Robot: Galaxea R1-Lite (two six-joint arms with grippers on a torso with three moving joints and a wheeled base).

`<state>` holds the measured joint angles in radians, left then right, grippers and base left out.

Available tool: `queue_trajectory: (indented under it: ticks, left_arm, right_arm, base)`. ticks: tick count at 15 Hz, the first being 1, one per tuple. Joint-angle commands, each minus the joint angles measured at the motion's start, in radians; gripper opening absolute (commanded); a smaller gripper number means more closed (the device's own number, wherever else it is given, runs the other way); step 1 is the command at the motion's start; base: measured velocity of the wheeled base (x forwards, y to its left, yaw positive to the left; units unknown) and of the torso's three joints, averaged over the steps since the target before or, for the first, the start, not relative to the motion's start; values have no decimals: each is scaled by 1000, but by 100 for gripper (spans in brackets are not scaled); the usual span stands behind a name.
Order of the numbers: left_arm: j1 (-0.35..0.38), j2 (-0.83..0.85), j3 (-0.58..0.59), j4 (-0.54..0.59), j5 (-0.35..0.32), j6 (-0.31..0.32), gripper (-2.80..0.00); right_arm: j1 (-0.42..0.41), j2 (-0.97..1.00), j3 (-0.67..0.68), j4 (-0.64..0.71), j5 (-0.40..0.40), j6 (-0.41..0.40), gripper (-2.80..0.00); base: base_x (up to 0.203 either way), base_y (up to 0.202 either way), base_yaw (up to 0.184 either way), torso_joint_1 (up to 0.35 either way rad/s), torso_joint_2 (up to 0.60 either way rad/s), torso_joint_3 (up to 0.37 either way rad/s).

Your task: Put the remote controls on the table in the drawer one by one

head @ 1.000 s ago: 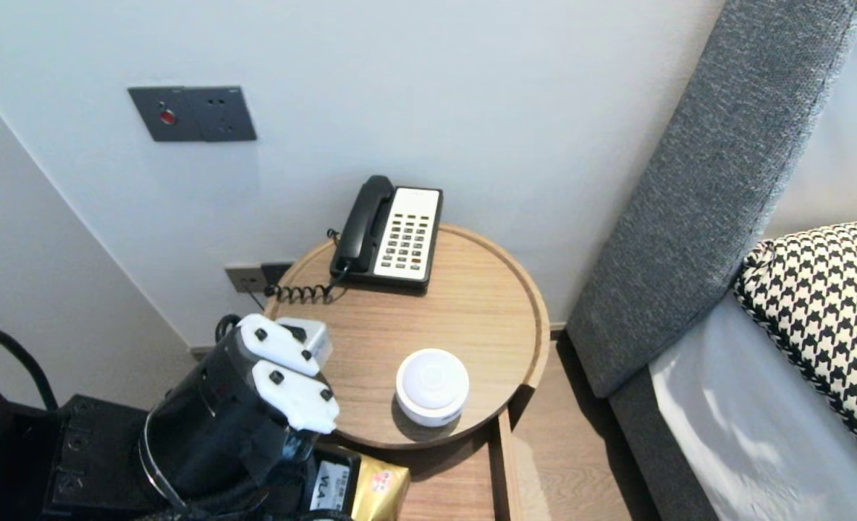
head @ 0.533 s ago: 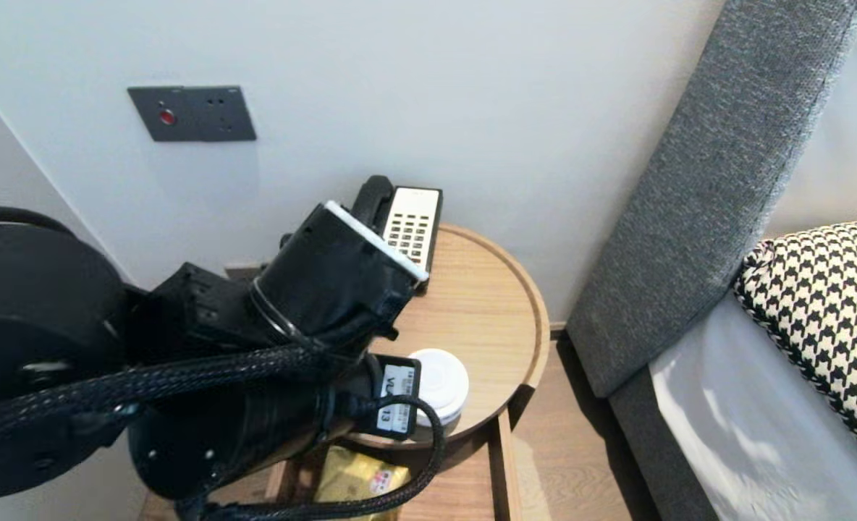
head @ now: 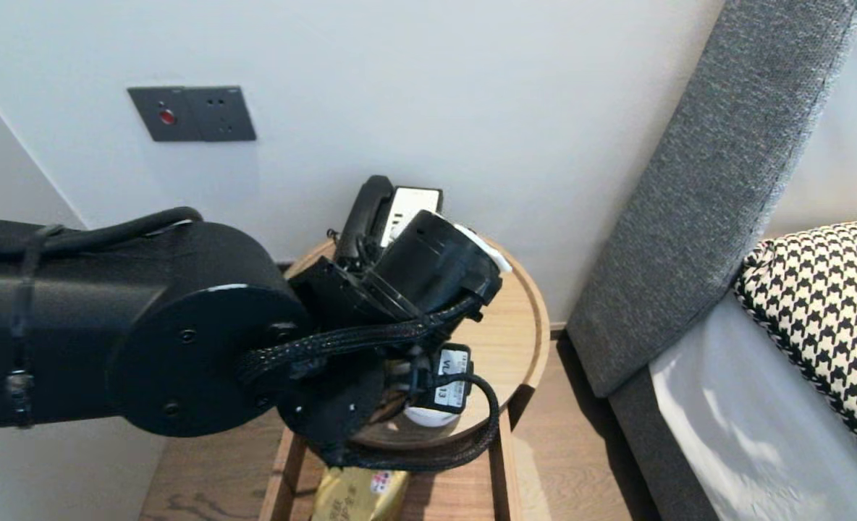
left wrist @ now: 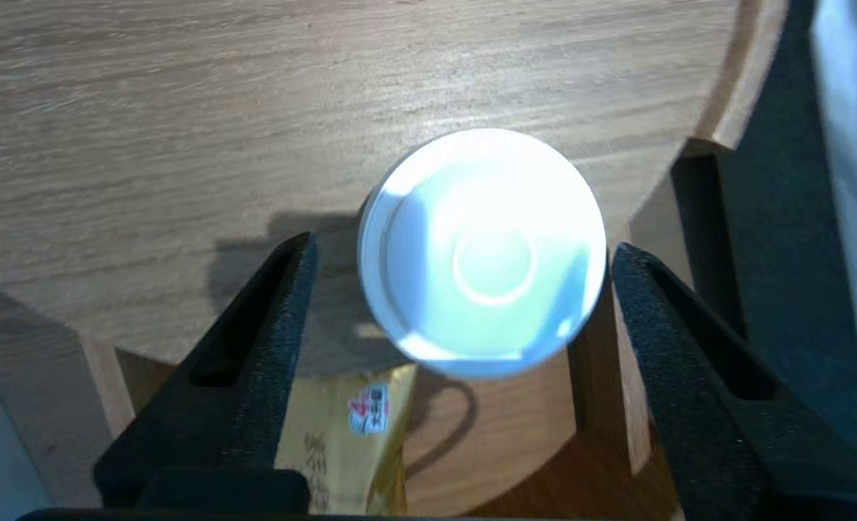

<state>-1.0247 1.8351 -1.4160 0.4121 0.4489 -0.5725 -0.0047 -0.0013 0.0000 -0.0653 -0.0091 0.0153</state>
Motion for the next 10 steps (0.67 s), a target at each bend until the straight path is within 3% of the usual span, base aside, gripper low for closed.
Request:
queue_trajectory:
  ticks: [1, 10]
  left_arm:
    - [-1, 62, -35, 3, 15, -3, 0]
    - [0, 156, -69, -9, 45, 6, 0]
  right_arm:
    - [0, -2, 25, -2, 0, 0, -280]
    - [0, -2, 25, -1, 0, 0, -280]
  base:
    - [0, 0, 0, 0, 0, 0]
    - [0, 0, 0, 0, 0, 0]
